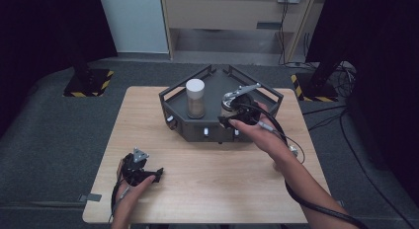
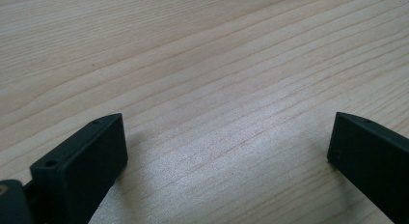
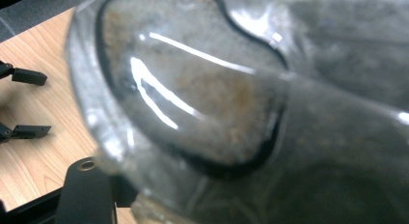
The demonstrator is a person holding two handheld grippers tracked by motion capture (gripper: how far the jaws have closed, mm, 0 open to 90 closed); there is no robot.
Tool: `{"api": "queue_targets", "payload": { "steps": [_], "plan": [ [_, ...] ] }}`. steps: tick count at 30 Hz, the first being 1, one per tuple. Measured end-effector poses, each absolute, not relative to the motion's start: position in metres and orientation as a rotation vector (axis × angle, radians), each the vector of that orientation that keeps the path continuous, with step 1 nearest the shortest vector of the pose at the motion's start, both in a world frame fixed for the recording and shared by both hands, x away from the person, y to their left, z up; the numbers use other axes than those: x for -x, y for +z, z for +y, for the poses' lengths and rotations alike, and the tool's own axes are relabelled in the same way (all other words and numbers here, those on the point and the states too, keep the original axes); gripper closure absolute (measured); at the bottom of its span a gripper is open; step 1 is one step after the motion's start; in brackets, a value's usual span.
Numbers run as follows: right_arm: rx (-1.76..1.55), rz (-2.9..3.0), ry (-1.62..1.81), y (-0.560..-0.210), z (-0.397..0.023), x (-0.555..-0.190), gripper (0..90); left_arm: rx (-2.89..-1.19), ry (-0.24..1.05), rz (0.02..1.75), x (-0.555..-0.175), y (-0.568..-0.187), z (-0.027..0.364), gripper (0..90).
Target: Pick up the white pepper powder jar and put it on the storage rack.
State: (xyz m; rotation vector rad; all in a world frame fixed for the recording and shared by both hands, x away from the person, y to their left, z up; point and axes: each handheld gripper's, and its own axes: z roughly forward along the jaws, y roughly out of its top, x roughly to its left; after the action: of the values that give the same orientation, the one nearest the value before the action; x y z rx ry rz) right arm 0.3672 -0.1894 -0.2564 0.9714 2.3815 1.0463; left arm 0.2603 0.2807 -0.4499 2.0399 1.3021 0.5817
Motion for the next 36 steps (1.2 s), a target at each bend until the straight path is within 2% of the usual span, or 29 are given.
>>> {"api": "queue_targets", "payload": {
  "steps": [36],
  "plan": [
    [-1.048, 2.350, 1.010, -0.257, -0.176, -0.399, 30.6, -2.041, 0.582, 1.302, -0.260, -0.450, 0.281, 0.0]
  ]
}}
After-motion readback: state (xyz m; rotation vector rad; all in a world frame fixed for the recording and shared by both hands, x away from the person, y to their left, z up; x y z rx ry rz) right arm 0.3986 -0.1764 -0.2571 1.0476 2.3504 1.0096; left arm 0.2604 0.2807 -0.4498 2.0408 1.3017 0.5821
